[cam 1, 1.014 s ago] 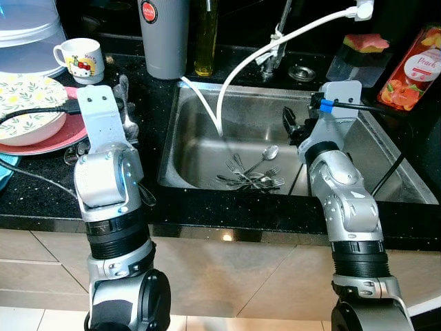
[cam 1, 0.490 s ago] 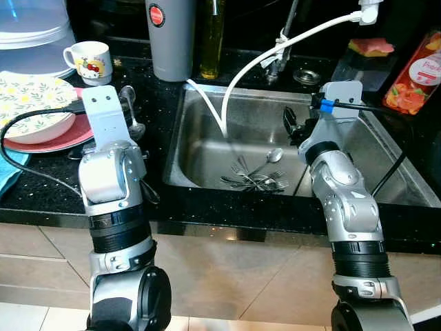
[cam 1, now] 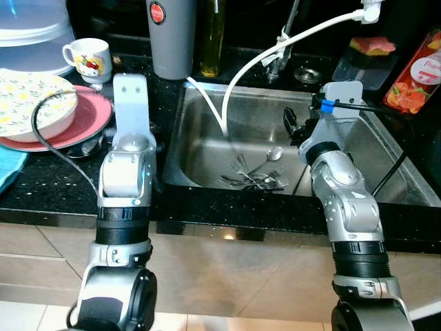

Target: Kitchen organization

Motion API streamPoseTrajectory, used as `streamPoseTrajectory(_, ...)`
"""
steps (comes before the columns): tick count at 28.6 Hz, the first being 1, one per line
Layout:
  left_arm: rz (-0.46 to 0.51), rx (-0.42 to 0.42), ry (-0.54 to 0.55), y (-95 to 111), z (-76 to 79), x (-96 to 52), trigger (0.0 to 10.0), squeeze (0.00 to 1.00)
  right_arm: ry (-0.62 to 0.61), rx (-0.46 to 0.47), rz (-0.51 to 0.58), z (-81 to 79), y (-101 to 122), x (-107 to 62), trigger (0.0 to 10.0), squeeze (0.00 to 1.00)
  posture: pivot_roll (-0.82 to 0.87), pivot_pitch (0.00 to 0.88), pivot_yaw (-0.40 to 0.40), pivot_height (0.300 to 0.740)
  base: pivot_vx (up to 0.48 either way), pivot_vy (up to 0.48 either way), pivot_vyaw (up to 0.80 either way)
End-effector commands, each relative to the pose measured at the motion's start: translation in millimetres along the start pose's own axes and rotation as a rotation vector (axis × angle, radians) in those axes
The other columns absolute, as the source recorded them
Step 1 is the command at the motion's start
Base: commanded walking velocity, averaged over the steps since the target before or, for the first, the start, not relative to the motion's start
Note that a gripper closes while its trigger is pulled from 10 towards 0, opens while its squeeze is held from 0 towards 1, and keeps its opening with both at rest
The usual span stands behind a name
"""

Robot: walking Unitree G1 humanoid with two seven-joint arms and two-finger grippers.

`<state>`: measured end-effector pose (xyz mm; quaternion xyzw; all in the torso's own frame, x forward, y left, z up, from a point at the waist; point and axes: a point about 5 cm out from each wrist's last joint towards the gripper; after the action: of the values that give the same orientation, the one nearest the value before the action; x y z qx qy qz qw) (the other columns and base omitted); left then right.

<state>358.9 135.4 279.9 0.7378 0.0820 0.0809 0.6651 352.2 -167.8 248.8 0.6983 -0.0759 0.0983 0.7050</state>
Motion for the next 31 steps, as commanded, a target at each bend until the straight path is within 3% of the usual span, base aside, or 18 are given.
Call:
streamPoseTrajectory(1,0.136,-0.007,-0.037,22.6,2.6,-4.4,10.0,0.00,-0.008,-0.002,-0.007,2.6,-1.8,-0.6,10.0,0.00,0.22,0.087,-0.062,0.740,0.000,0.000,0.00)
streamPoseTrajectory(3,0.167,-0.011,-0.059,27.3,4.0,-5.4,10.0,0.00,-0.008,-0.002,-0.007,2.4,-1.8,-0.6,10.0,0.00,0.22,0.087,-0.062,0.740,0.000,0.000,0.00)
streamPoseTrajectory(7,0.264,-0.045,-0.212,43.2,14.4,-7.2,10.0,0.00,-0.008,-0.002,-0.007,2.3,-2.0,-0.4,10.0,0.00,0.21,0.082,-0.064,0.740,0.000,0.000,0.00)
streamPoseTrajectory(9,0.264,-0.045,-0.212,43.2,14.4,-7.2,10.0,0.00,-0.008,-0.002,-0.007,2.3,-2.0,-0.4,10.0,0.00,0.21,0.082,-0.064,0.740,0.000,0.000,0.00)
streamPoseTrajectory(11,0.275,-0.017,-0.358,43.5,32.0,-1.0,10.0,0.00,-0.010,-0.005,-0.003,2.6,-1.2,0.3,10.0,0.00,0.21,0.073,-0.067,0.740,0.000,0.000,0.00)
streamPoseTrajectory(17,0.299,0.055,-0.437,36.0,51.4,10.4,10.0,0.00,-0.016,-0.009,0.017,3.8,3.4,2.2,10.0,0.00,0.20,0.057,-0.067,0.740,0.000,0.000,0.00)
streamPoseTrajectory(21,0.282,0.105,-0.583,21.0,74.7,15.1,10.0,0.00,-0.027,-0.010,0.035,6.6,6.6,1.9,10.0,0.00,0.19,0.043,-0.068,0.740,0.000,0.000,0.00)
streamPoseTrajectory(23,0.271,0.119,-0.619,17.0,79.4,15.5,10.0,0.00,-0.029,-0.011,0.038,7.1,7.2,1.7,10.0,0.00,0.19,0.043,-0.068,0.740,0.000,0.000,0.00)
streamPoseTrajectory(24,0.292,0.199,-0.695,10.9,91.6,15.1,10.0,0.00,-0.048,-0.009,0.052,9.4,8.8,0.5,10.0,0.00,0.17,0.036,-0.070,0.740,0.000,0.000,0.00)
streamPoseTrajectory(26,0.295,0.261,-0.809,5.9,105.0,11.4,10.0,0.00,-0.072,-0.008,0.062,12.2,9.9,-0.6,10.0,0.00,0.17,0.038,-0.070,0.740,0.000,0.000,0.00)
streamPoseTrajectory(28,0.333,0.310,-0.848,10.4,114.1,6.6,10.0,0.00,-0.099,-0.021,0.059,16.3,9.4,-1.4,10.0,0.00,0.19,0.040,-0.069,0.740,0.000,0.000,0.00)
streamPoseTrajectory(31,0.332,0.312,-0.964,23.1,125.1,1.0,10.0,0.00,-0.185,-0.051,0.061,28.7,9.7,-2.4,10.0,0.00,0.23,0.049,-0.057,0.740,0.000,0.000,0.00)
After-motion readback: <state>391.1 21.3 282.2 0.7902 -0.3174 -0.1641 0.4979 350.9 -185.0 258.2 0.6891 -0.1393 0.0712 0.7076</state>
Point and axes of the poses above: a point about 5 cm out from each wrist's last joint towards the gripper, its own x axis pointing out of the wrist towards the gripper, its own y axis along the axis of the wrist's last joint, z = x × y
